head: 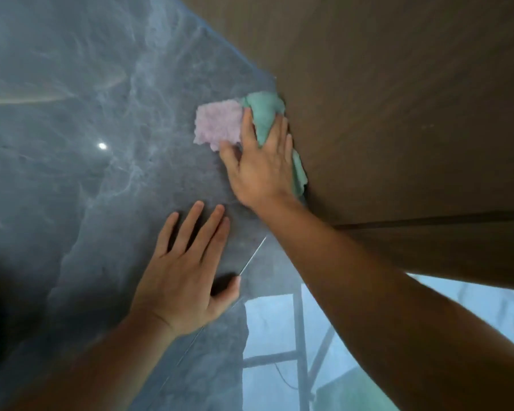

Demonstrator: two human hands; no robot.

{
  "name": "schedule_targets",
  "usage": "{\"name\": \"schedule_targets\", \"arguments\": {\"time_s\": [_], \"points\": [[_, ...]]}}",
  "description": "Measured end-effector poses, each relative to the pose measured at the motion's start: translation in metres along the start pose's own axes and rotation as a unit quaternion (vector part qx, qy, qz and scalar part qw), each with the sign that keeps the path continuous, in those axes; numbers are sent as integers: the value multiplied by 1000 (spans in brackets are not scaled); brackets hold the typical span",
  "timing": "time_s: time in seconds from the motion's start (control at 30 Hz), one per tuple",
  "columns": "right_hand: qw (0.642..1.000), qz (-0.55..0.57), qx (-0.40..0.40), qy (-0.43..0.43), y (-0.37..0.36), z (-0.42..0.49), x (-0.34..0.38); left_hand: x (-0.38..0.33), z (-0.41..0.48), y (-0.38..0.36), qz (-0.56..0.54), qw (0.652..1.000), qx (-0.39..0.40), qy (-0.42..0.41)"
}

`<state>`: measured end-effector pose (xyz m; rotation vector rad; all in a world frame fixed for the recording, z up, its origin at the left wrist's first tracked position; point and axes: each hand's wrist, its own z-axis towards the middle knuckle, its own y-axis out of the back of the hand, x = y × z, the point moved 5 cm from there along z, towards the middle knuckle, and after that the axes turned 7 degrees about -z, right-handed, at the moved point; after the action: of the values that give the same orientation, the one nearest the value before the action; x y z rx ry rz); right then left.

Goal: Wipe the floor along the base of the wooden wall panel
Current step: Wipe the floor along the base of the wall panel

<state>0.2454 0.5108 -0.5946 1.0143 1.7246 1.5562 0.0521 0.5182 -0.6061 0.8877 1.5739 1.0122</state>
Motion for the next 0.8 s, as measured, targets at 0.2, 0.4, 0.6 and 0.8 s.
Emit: {"name": "schedule_targets", "arguments": {"time_s": [0.2, 0.4, 0.6, 0.8], "points": [[995, -11, 6, 102, 6, -10, -22, -10, -3, -1, 11, 1000, 7, 6], [996, 7, 53, 70, -17, -196, -75, -11, -2, -1, 14, 1000, 19, 1], [994, 1, 41, 104, -4, -84, -29, -11, -1, 1, 9, 1000, 18, 8], [994, 8, 74, 75, 16, 82, 16, -11, -1, 1, 11, 1000, -4, 11]]}}
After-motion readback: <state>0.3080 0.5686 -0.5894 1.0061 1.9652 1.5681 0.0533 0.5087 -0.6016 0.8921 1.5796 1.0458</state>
